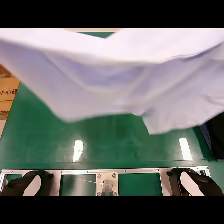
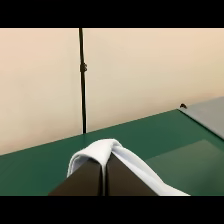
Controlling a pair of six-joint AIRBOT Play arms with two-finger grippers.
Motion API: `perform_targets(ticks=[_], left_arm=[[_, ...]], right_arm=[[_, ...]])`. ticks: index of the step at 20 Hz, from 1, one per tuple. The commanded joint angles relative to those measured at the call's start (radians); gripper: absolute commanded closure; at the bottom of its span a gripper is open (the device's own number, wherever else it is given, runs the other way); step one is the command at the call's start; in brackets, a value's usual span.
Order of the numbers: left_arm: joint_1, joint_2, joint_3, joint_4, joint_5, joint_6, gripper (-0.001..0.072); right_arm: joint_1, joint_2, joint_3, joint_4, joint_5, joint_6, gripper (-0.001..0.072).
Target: Fold the shirts.
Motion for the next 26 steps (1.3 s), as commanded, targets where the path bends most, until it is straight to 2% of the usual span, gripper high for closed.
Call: perform_targets(ticks=[1,4,7,9,13,15,16,17,18,20,21,24,26], left_arm=[[0.000,-0.018,-0.150,0.000,0.002,-0.006,0.0685],[0.000,-0.085,-0.367,-0.021,0.066,0.006,0.0685],[0.000,-0.219,-0.568,-0.135,0.152,0.102,0.0685],[-0.037,-0.343,-0.670,-0.163,0.255,0.175,0.0685],[-0.144,-0.630,-0.731,-0.165,0.472,0.239,0.0684],[-0.185,-0.739,-0.731,-0.169,0.585,0.237,0.0682],[-0.190,-0.771,-0.730,-0.182,0.607,0.237,0.0503],[-0.186,-0.787,-0.730,-0.192,0.608,0.224,0.0074],[-0.167,-0.784,-0.729,-0.190,0.599,0.181,0.0008],[-0.097,-0.771,-0.694,-0.188,0.504,0.158,0.0008],[-0.052,-0.762,-0.671,-0.186,0.431,0.158,0.0008],[0.058,-0.753,-0.620,-0.183,0.235,0.158,0.0008],[0.101,-0.745,-0.617,-0.178,0.151,0.159,0.0009]], right_arm=[[0.001,-0.052,-0.080,-0.014,0.013,-0.011,0.0697],[0.008,-0.142,-0.263,-0.012,0.008,-0.064,0.0697],[0.023,-0.268,-0.448,-0.005,-0.039,-0.132,0.0697],[0.050,-0.380,-0.545,-0.004,-0.105,-0.177,0.0697],[0.108,-0.660,-0.592,0.003,-0.184,-0.206,0.0696],[0.116,-0.769,-0.592,0.013,-0.212,-0.205,0.0682],[0.109,-0.803,-0.590,0.011,-0.213,-0.205,0.0528],[0.091,-0.813,-0.590,0.010,-0.207,-0.205,0.0361],[0.053,-0.810,-0.584,0.010,-0.176,-0.205,0.0320],[-0.049,-0.792,-0.556,0.002,-0.045,-0.206,0.0346],[-0.110,-0.770,-0.560,-0.022,0.031,-0.209,0.0453],[-0.251,-0.679,-0.671,-0.111,0.180,-0.204,0.0452],[-0.320,-0.589,-0.835,-0.122,0.181,-0.195,0.0432]])
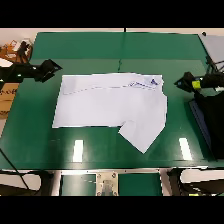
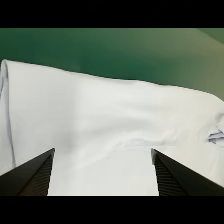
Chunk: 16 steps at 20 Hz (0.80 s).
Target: Fold the shirts.
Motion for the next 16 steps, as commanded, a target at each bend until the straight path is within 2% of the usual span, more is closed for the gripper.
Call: perform_targets(ticks=[1,3,5,7,11,14,16], left_arm=[[0.091,0.006,0.023,0.004,-0.206,-0.006,0.0009],[0.110,0.006,0.023,0.009,-0.278,-0.005,0.0009],[0.115,0.006,0.023,0.037,-0.340,-0.005,0.0009],[0.115,0.006,0.023,0.069,-0.394,-0.006,0.0009],[0.144,0.006,0.023,0.152,-0.509,-0.035,0.0009],[0.235,0.006,0.020,0.196,-0.649,-0.051,0.0010],[0.294,0.021,-0.019,0.302,-0.668,-0.067,0.0126]], right_arm=[[-0.130,0.126,-0.230,-0.056,0.092,0.018,0.0402],[-0.151,0.182,-0.411,-0.074,0.085,0.026,0.0356],[-0.140,0.205,-0.574,-0.066,0.033,0.021,0.0356],[-0.097,0.203,-0.694,0.010,-0.043,-0.040,0.0356],[0.001,0.200,-0.762,0.143,-0.161,-0.109,0.0357],[0.027,0.198,-0.758,0.188,-0.211,-0.132,0.0369],[0.022,0.197,-0.748,0.180,-0.225,-0.137,0.0368]])
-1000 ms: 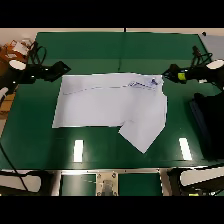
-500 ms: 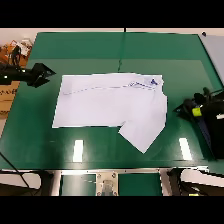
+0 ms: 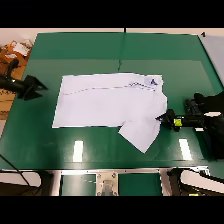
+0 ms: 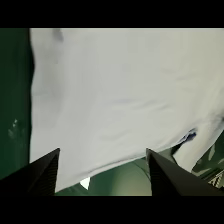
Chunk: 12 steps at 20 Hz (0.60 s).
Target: Fold the shirts.
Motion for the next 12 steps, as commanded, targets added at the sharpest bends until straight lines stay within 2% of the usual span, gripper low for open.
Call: perform_targets(ticks=[1,4,7,9,12], left_arm=[[0.096,0.028,-0.074,0.149,-0.069,-0.022,0.0126],[0.115,0.052,-0.289,0.147,0.032,0.000,0.0125],[0.107,0.051,-0.495,0.048,0.198,0.046,0.0125],[0.072,0.051,-0.573,0.005,0.269,0.084,0.0126],[-0.012,0.044,-0.606,0.006,0.310,0.086,0.0127]], right_arm=[[0.008,-0.002,0.001,0.014,-0.085,-0.042,0.0368],[0.006,-0.002,0.034,0.019,-0.084,-0.043,0.0368],[0.007,-0.002,0.053,0.019,-0.081,-0.043,0.0368],[0.007,-0.002,0.054,0.031,-0.082,-0.044,0.0368],[0.007,-0.002,0.054,0.034,-0.085,-0.047,0.0368]])
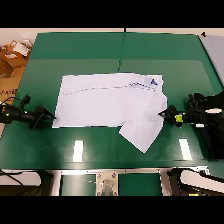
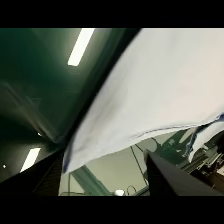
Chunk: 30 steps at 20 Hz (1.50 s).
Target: Fold the shirts.
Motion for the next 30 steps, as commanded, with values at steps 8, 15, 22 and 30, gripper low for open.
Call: perform_targets(ticks=[8,15,22,30], left_arm=[[-0.107,-0.007,-0.003,-0.047,0.087,0.063,0.0686],[-0.108,0.318,0.307,-0.101,-0.074,0.016,0.0687],[-0.107,0.768,0.924,-0.148,0.126,-0.023,0.0685],[-0.107,0.838,1.155,-0.100,0.104,-0.084,0.0685]], right_arm=[[0.062,-0.047,-0.002,0.025,-0.006,-0.019,0.0696],[0.035,0.216,0.368,0.034,0.286,0.061,0.0698],[-0.037,0.616,0.988,0.021,0.235,0.146,0.0697],[-0.059,0.709,1.186,-0.153,0.122,0.268,0.0697]])
